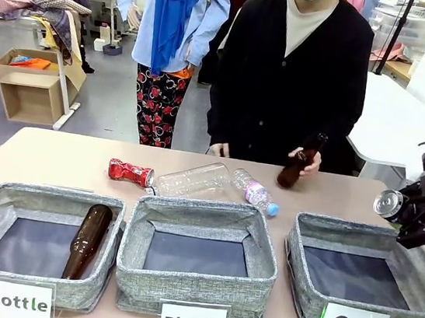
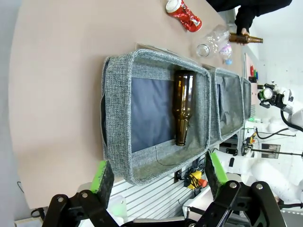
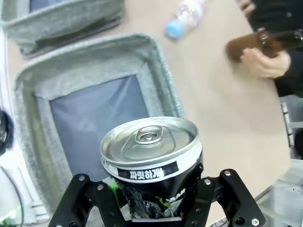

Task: Sort the can waste into the basket.
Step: Pick up the can waste from the table and place it in the right Fabric basket.

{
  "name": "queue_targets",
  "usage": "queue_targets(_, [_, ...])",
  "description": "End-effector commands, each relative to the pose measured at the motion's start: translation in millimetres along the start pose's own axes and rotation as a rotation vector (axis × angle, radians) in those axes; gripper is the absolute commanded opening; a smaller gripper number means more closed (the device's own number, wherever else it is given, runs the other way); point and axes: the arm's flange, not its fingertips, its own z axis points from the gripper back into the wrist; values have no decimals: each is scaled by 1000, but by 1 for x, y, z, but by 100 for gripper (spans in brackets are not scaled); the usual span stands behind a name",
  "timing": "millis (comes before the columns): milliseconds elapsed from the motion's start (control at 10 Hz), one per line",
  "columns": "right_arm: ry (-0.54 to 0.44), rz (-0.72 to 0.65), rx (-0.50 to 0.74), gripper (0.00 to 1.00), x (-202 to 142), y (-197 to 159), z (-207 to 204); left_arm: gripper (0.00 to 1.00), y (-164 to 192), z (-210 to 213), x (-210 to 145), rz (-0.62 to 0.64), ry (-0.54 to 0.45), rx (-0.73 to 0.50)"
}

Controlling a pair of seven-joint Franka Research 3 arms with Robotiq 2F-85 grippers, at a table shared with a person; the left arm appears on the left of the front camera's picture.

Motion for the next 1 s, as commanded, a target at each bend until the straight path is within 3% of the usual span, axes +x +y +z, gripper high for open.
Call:
queue_targets(0, [37,1,29,100,-3,35,2,100,-1,2,-2,9,9,8])
queue_targets(200, [52,15,60,100,-5,37,1,100,-1,2,-2,9,9,8])
queue_targets(300, [56,24,80,81,-5,35,0,100,-1,2,-2,9,9,8])
queue_targets(500, [91,29,98,100,-6,35,-2,100,-1,2,-2,9,9,8])
queue_targets(800, [97,31,119,100,-6,36,-3,100,-1,2,-2,9,9,8])
queue_targets(900, [49,-8,120,100,-7,33,-1,100,-1,2,-2,9,9,8])
